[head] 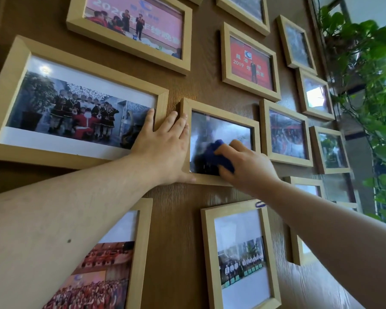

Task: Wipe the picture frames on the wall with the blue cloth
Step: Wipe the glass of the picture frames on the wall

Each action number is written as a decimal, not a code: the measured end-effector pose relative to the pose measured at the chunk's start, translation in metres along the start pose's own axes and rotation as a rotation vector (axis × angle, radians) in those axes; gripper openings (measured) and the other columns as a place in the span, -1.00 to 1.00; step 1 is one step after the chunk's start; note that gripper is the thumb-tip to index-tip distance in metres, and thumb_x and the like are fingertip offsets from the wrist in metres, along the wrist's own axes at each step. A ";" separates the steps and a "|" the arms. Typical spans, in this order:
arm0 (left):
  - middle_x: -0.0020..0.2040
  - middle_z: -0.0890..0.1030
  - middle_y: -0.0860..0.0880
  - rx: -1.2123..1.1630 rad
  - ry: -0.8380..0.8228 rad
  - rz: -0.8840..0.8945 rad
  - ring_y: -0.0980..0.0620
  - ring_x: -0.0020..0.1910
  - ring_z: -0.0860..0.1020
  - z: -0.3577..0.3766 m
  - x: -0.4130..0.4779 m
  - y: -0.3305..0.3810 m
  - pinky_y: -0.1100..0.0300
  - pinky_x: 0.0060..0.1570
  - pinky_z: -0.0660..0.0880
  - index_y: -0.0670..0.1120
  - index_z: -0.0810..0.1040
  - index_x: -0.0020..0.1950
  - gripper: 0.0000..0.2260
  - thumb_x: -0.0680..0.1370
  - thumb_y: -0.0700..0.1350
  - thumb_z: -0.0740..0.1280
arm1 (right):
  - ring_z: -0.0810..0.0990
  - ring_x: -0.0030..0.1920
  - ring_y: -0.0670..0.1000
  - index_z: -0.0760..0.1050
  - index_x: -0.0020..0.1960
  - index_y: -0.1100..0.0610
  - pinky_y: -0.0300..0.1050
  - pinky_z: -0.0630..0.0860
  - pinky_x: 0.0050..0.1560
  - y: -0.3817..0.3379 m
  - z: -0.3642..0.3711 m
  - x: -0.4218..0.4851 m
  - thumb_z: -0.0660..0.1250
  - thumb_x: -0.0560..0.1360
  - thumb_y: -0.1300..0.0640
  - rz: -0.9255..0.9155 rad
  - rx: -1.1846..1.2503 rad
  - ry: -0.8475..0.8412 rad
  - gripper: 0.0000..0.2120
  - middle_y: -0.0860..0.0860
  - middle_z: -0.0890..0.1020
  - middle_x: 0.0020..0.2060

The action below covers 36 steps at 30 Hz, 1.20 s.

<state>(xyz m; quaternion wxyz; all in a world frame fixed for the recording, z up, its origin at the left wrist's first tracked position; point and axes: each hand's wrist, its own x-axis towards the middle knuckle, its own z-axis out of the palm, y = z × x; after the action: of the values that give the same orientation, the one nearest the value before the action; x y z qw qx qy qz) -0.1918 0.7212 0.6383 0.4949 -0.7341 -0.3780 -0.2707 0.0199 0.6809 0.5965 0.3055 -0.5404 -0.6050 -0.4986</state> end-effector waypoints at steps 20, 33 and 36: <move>0.58 -0.18 -0.10 -0.038 0.003 0.003 -0.08 0.54 -0.19 0.002 0.000 -0.001 -0.34 0.43 -0.14 -0.16 -0.15 0.54 0.07 0.32 0.53 0.11 | 0.47 -0.25 0.01 0.37 0.23 -0.10 -0.10 0.45 -0.35 0.014 -0.009 -0.023 0.25 0.49 -0.08 -0.013 -0.062 -0.133 -0.68 -0.02 0.49 0.05; 0.58 -0.14 -0.15 0.005 0.017 0.023 -0.11 0.54 -0.17 -0.002 -0.002 0.000 -0.34 0.43 -0.11 -0.17 -0.13 0.53 0.03 0.36 0.49 0.13 | 0.46 -0.27 0.01 0.30 0.23 -0.04 -0.12 0.38 -0.35 0.050 -0.016 -0.038 0.20 0.52 -0.09 0.134 -0.247 -0.146 -0.68 0.01 0.49 0.00; 0.58 -0.11 -0.16 0.010 0.051 0.053 -0.12 0.54 -0.15 -0.001 -0.006 0.002 -0.32 0.43 -0.12 -0.17 -0.11 0.54 -0.03 0.40 0.48 0.07 | 0.41 -0.30 -0.07 0.29 0.24 -0.03 -0.21 0.33 -0.36 0.037 -0.030 -0.032 0.21 0.53 -0.05 0.048 -0.223 -0.137 -0.68 -0.02 0.48 0.01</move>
<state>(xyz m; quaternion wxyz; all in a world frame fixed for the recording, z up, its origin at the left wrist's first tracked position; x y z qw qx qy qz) -0.1939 0.7181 0.6335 0.5150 -0.7343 -0.3471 -0.2742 0.0573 0.6387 0.5864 0.2136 -0.6180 -0.5522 -0.5172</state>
